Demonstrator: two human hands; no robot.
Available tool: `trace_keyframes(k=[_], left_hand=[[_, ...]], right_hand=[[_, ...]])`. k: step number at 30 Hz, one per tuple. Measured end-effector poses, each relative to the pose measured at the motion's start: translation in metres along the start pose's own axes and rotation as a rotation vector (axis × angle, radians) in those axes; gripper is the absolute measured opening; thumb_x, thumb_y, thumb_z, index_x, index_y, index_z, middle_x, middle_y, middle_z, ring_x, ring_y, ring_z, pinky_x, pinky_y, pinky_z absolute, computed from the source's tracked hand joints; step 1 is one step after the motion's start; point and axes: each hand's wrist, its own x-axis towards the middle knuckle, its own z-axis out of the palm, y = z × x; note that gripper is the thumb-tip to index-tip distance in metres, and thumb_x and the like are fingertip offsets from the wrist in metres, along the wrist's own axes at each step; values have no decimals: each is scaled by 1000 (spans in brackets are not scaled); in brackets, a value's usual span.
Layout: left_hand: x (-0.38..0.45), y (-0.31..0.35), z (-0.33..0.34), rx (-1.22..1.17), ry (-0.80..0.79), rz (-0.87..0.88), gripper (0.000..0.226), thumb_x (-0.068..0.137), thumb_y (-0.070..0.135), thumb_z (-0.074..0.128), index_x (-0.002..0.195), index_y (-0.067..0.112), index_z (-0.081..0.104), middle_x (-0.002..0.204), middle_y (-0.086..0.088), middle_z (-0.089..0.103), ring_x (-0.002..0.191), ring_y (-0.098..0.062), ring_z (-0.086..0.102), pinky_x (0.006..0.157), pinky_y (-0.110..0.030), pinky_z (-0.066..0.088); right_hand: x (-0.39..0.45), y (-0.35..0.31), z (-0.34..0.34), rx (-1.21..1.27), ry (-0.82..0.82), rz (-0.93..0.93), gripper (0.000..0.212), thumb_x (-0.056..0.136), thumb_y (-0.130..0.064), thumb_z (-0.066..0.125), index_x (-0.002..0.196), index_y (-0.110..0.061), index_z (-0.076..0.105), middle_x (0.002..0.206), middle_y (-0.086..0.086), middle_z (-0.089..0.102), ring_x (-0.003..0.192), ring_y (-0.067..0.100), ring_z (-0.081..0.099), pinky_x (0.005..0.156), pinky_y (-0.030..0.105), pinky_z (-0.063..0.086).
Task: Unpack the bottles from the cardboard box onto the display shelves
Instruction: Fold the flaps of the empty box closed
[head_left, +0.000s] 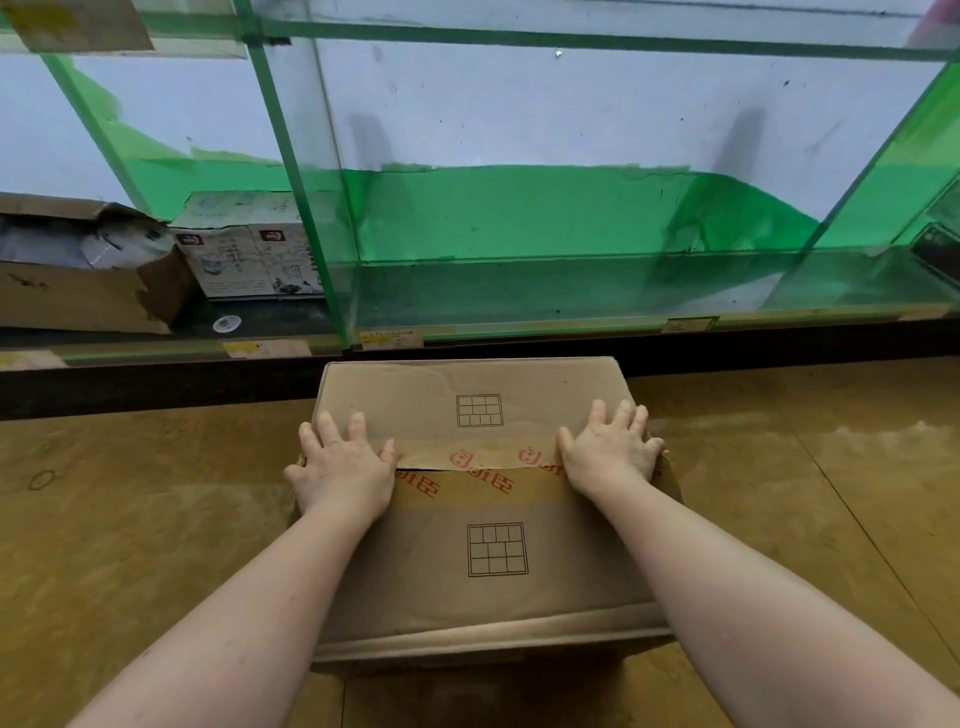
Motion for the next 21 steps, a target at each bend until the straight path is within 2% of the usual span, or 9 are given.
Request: trace_keyframes(k=[4,8,15,19,21], left_hand=[[4,-1,1,-75,-19,-48,60,97,49,31,149,25,13,157,-10,0,143,-38,4,109,-53,25],[10,-1,3,-116,-40,-123,65,94,55,36,148,28,12,155,-13,4,135,-42,25,104,-52,32],[18,-2,5,-133,-48,-179,79,88,65,37,149,30,1,153,-16,11,129,-42,35,103,-51,39],[20,-2,11,-125,-56,-212,84,84,71,36,149,33,-1,149,-17,18,127,-42,37,102,-54,38],[22,-2,10,-143,-53,-222,85,83,71,39,149,34,-1,145,-18,23,125,-42,39,101,-53,40]], right_hand=[[3,6,4,41,12,66,77,96,-56,27,152,-12,-2,157,20,-5,144,40,9,115,46,16],[7,6,2,25,19,86,86,92,-62,32,151,-11,-6,158,19,0,139,39,25,111,46,26],[14,7,-1,61,4,146,99,86,-71,37,151,-10,-4,157,18,7,137,36,30,105,42,33],[16,8,0,94,-37,183,100,84,-73,37,151,-14,-7,157,19,9,135,39,33,104,46,35],[18,9,-2,124,-45,194,101,82,-73,39,151,-15,-8,153,19,18,130,39,38,101,48,38]])
